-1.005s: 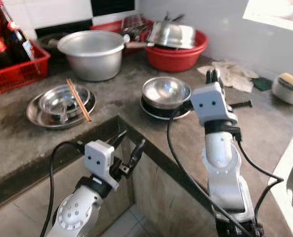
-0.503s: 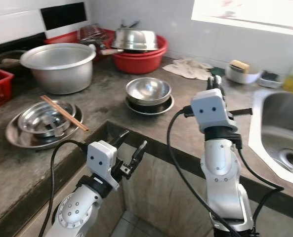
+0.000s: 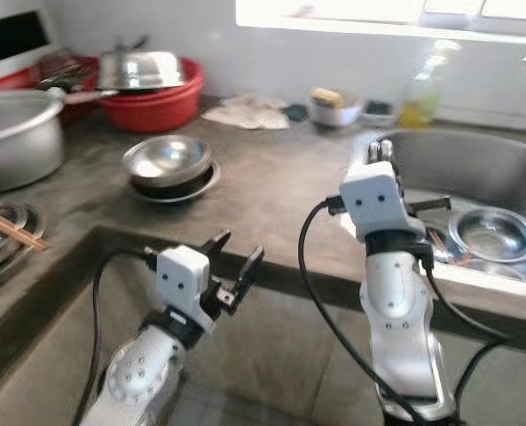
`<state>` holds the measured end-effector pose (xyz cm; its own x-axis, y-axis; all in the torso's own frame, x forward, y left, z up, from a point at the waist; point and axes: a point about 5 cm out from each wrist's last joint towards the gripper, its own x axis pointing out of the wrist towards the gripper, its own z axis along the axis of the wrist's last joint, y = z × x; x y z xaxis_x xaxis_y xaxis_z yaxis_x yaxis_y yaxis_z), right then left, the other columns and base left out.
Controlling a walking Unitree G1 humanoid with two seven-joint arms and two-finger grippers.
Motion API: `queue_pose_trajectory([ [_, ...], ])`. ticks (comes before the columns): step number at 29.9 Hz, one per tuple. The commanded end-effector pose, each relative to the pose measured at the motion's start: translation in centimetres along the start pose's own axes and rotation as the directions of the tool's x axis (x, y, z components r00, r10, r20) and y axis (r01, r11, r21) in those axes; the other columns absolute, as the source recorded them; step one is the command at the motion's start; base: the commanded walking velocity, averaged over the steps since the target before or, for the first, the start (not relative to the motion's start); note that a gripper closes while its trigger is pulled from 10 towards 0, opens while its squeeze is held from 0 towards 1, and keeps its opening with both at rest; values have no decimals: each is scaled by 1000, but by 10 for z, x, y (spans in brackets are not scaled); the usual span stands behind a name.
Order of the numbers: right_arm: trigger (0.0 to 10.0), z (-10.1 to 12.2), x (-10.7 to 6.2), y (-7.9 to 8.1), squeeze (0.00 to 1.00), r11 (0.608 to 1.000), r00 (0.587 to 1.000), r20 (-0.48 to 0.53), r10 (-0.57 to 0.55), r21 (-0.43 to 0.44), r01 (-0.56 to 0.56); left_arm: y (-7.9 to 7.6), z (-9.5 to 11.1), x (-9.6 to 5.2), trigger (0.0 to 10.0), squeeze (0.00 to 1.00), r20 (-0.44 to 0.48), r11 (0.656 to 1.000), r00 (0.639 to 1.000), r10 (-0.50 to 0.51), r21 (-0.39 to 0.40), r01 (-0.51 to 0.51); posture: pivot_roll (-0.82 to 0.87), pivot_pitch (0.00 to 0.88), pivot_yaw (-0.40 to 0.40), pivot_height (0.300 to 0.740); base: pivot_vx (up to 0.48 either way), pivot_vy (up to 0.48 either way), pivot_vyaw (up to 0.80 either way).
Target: Kitchen organization
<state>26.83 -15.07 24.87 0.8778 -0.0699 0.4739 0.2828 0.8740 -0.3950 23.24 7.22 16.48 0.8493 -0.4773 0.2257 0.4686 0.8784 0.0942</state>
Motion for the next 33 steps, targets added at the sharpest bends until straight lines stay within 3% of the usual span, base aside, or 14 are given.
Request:
queue_pose_trajectory([
  [1,10000,6,1,0,0,1000,1000,25,6,14,-7,0,0,-1,10000,0,-7,1000,1000,1,17,-1,150,56,-35,740,0,0,-769],
  [5,10000,8,2,2,0,999,999,35,19,30,-21,-1,0,-1,10000,0,-5,999,1000,-8,32,8,155,55,-38,740,152,-184,-636],
  [14,10000,9,3,7,0,997,998,38,49,64,-52,0,0,-1,10000,0,-7,999,1000,-6,51,6,160,51,-38,740,302,-370,0],
  [23,10000,6,-3,10,0,974,993,25,114,192,-117,1,1,0,10000,0,1,998,1000,-12,59,12,150,40,-28,740,303,-368,0],
  [33,10000,9,15,-5,0,982,996,32,87,167,-91,3,2,2,10000,0,3,999,1000,10,35,-10,152,39,-30,740,243,-211,0],
])
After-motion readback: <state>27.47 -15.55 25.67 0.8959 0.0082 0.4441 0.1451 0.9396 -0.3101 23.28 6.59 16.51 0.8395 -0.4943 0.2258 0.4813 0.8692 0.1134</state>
